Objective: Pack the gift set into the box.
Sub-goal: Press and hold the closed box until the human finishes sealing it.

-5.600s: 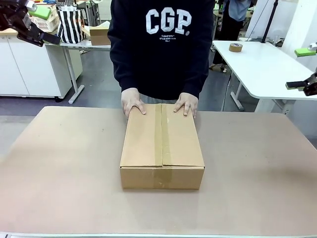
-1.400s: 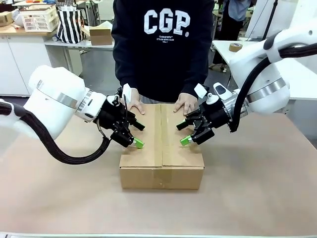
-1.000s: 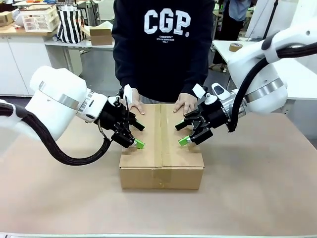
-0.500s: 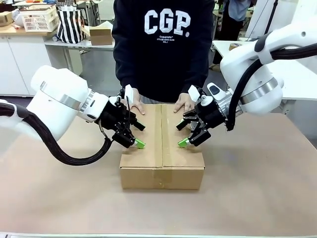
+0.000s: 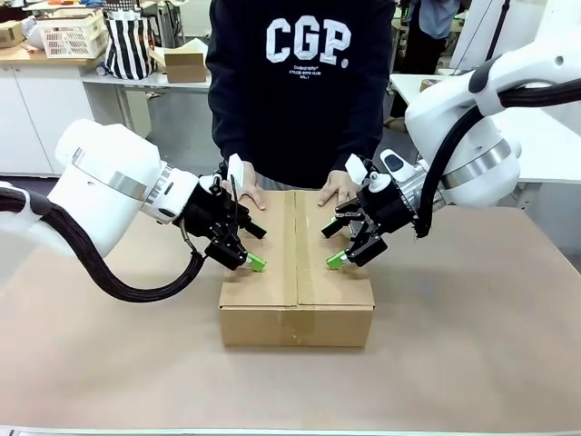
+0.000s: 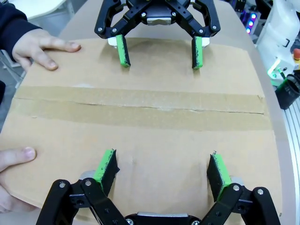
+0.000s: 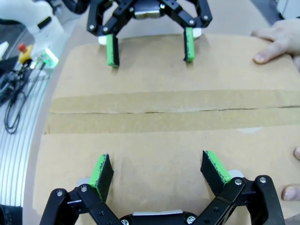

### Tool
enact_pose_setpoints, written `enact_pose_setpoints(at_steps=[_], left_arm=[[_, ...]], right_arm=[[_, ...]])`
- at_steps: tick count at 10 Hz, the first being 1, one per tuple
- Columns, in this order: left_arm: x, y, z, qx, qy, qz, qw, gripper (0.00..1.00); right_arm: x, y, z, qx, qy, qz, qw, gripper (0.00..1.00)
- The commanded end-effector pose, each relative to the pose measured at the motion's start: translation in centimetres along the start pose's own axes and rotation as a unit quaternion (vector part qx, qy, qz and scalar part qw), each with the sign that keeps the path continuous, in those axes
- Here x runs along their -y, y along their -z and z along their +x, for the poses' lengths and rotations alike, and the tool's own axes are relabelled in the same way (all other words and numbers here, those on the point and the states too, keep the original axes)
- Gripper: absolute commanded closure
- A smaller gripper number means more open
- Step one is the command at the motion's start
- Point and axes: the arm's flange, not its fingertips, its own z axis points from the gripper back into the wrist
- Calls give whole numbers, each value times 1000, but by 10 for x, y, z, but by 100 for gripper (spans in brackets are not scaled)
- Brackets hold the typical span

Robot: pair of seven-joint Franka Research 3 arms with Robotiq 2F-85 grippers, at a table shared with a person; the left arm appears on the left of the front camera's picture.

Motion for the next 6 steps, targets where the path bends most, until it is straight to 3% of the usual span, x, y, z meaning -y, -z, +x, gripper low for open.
enact_pose_setpoints(at_steps=[1,6], left_arm=[[1,1,-1,-2,0,1,1000,0],[1,1,-1,-2,0,1,1000,0]], right_arm=[[0,2,-2,-3,3,-2,1000,0],[0,2,-2,-3,3,-2,1000,0]])
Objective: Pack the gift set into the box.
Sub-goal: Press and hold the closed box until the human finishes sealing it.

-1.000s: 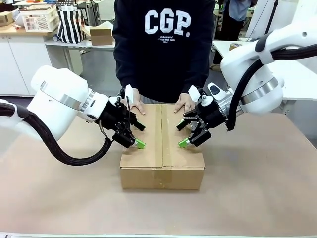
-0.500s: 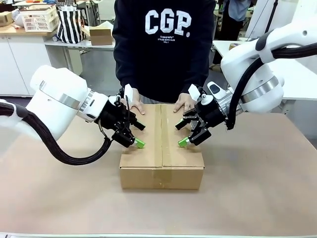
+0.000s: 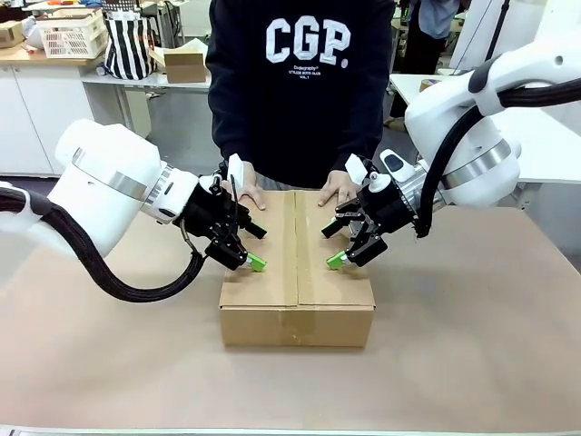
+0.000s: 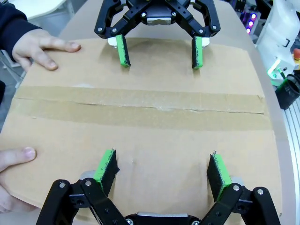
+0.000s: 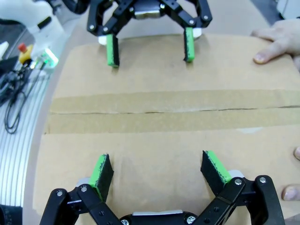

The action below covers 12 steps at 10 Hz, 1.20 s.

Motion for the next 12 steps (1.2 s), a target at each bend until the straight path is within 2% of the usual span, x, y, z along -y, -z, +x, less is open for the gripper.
enact_pose_setpoints(at_steps=[1,12], left_arm=[[1,1,-1,-2,0,1,1000,0],[1,1,-1,-2,0,1,1000,0]], right_arm=[[0,2,-2,-3,3,-2,1000,0],[0,2,-2,-3,3,-2,1000,0]])
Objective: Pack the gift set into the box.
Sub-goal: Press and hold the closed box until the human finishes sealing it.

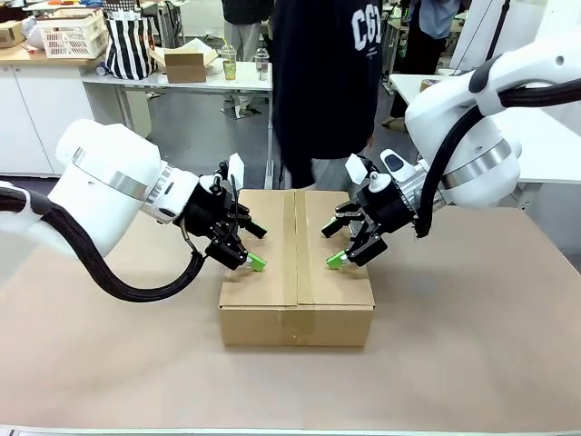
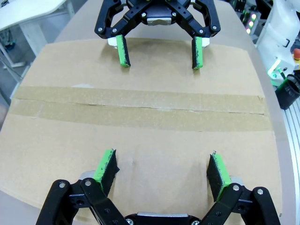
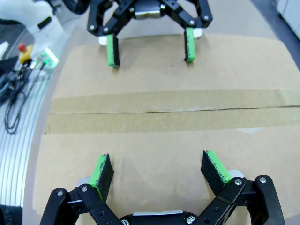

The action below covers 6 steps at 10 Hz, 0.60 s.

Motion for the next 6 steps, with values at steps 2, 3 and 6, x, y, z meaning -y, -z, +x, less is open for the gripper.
enact_pose_setpoints(at_steps=[2,3,6], left_arm=[[1,1,-1,-3,0,1,1000,0],[1,1,-1,-3,0,1,1000,0],[1,1,-1,-3,0,1,1000,0]], right_arm=[[0,2,-3,-3,3,-1,1000,0],[0,2,-3,-3,3,-1,1000,0],[0,2,-3,-3,3,-1,1000,0]])
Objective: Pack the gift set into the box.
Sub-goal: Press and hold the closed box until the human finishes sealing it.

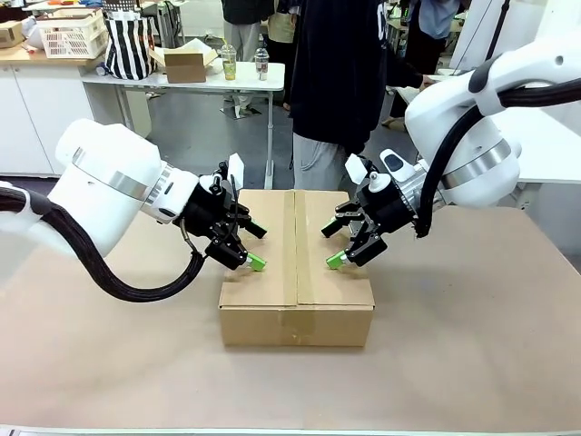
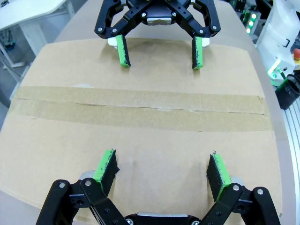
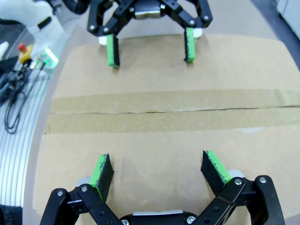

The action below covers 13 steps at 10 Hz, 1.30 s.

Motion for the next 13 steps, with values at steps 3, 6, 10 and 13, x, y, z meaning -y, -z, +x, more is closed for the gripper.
enact_pose_setpoints(at_steps=[3,6,10,13], left_arm=[[1,1,-1,-3,0,1,1000,0],[1,1,-1,-3,0,1,1000,0],[1,1,-1,-3,0,1,1000,0],[1,1,-1,-3,0,1,1000,0]], right_arm=[[0,2,-3,-3,3,-1,1000,0],[0,2,-3,-3,3,-1,1000,0],[0,2,-3,-3,3,-1,1000,0],[0,2,-3,-3,3,-1,1000,0]])
